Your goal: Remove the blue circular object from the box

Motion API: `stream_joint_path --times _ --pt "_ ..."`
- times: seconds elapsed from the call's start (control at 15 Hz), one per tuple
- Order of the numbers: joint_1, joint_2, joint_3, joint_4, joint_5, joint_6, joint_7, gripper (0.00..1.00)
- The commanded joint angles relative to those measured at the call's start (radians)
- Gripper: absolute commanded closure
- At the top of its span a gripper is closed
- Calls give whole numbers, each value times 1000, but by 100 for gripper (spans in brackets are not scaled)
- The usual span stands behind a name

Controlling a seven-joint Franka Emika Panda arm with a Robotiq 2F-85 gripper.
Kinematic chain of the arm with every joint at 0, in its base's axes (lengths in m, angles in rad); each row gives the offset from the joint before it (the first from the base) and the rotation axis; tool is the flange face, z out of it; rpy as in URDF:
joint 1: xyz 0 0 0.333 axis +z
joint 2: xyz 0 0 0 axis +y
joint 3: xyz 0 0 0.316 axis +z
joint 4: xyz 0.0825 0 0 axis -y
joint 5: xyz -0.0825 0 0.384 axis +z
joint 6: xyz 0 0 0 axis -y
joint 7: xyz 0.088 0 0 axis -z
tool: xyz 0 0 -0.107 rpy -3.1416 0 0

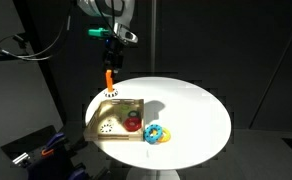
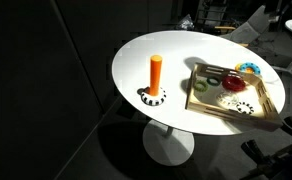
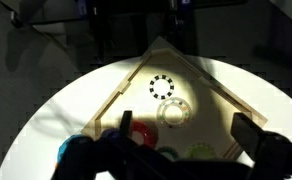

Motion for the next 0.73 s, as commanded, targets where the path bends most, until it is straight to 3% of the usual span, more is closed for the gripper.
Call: stream_joint_path --times 0.0,0.47,0.67 --pt "0 -120 25 -6 -18 -51 31 0" --pt "-10 -260 54 -17 -27 -37 47 0" --pt "-10 -243 52 -4 -14 -37 22 0"
